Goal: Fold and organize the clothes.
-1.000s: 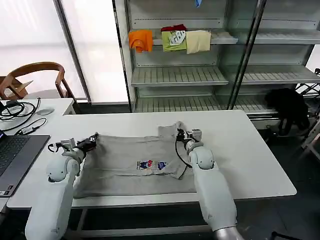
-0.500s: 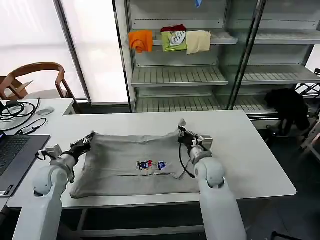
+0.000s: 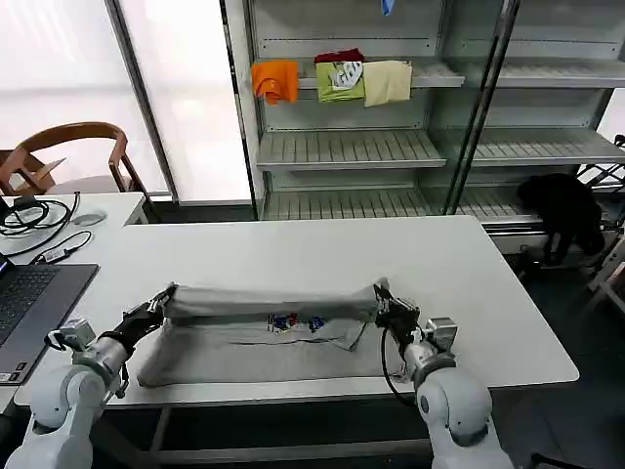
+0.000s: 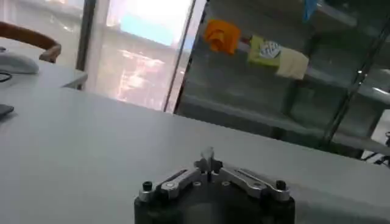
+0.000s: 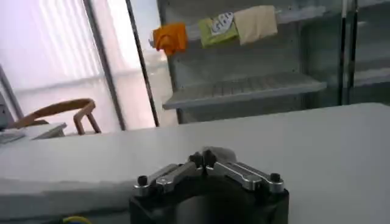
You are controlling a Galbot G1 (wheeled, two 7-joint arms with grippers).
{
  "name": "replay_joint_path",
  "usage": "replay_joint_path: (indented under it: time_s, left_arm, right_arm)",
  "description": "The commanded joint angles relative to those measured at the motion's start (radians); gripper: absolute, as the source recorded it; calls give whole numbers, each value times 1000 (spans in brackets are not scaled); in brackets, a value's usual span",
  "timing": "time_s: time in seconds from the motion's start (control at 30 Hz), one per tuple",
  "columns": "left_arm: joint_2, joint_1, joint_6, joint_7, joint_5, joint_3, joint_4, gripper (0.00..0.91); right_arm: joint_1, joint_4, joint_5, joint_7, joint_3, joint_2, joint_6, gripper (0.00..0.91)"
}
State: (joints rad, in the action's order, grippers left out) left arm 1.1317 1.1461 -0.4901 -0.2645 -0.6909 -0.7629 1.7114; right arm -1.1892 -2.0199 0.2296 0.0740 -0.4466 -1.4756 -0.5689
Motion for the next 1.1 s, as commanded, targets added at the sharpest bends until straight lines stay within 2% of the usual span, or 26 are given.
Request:
replay_joint_path:
  time_s: [0.03, 0.1, 0.13, 0.17, 0.2, 0.37, 0.4, 0.43, 0.57, 0.67, 0.8, 0.87, 0.9, 0.93, 0.97, 1.1]
  left_arm:
    - [-3, 136, -6, -49, 33, -45, 63, 20]
    - [1, 142, -11, -43, 45, -48, 65, 20]
    - [2, 145, -14, -41, 53, -49, 67, 91]
    - [4, 150, -20, -36, 59, -50, 70, 443]
    - [8, 155, -22, -25, 82, -50, 80, 907]
    - [37, 192, 8, 10, 193, -50, 122, 907]
    - [46, 204, 21, 28, 236, -49, 135, 907]
    - [54, 211, 33, 40, 244, -50, 142, 907]
    - [84, 224, 47, 89, 265, -54, 161, 907]
    - [98, 238, 58, 106, 288, -46, 170, 907]
    - [108, 237, 59, 115, 295, -31, 167, 907]
    - [112, 231, 56, 118, 297, -24, 161, 534]
    - [113, 229, 57, 120, 303, -20, 157, 413]
    - [115, 226, 55, 119, 303, -18, 155, 131]
    - [118, 224, 54, 119, 303, -16, 153, 20]
    - [123, 222, 54, 118, 312, 0, 146, 10]
  right_arm:
    - [-119, -79, -17, 4, -7, 30, -8, 0]
    - [-132, -78, -39, 9, -5, 30, -8, 0]
    - [-137, -77, -50, 11, -5, 29, -8, 907]
    - [-143, -75, -63, 9, -4, 29, -8, 907]
    - [-148, -73, -76, 5, -3, 28, -9, 907]
    - [-164, -56, -214, -39, 0, 14, 4, 907]
    - [-164, -55, -220, -78, 2, 11, 4, 907]
    - [-164, -55, -218, -96, 2, 7, 5, 907]
    - [-166, -73, -200, -111, -8, 0, 58, 907]
    - [-151, -111, -164, -111, -13, -3, 132, 907]
    - [-94, -147, -127, -114, -17, -7, 149, 907]
    - [-63, -147, -128, -114, -18, -6, 146, 907]
    - [-58, -146, -129, -114, -18, -6, 145, 907]
    - [-51, -145, -130, -115, -18, -5, 142, 907]
    - [-44, -142, -131, -114, -19, -6, 141, 907]
    - [-40, -131, -141, -112, -19, -7, 140, 907]
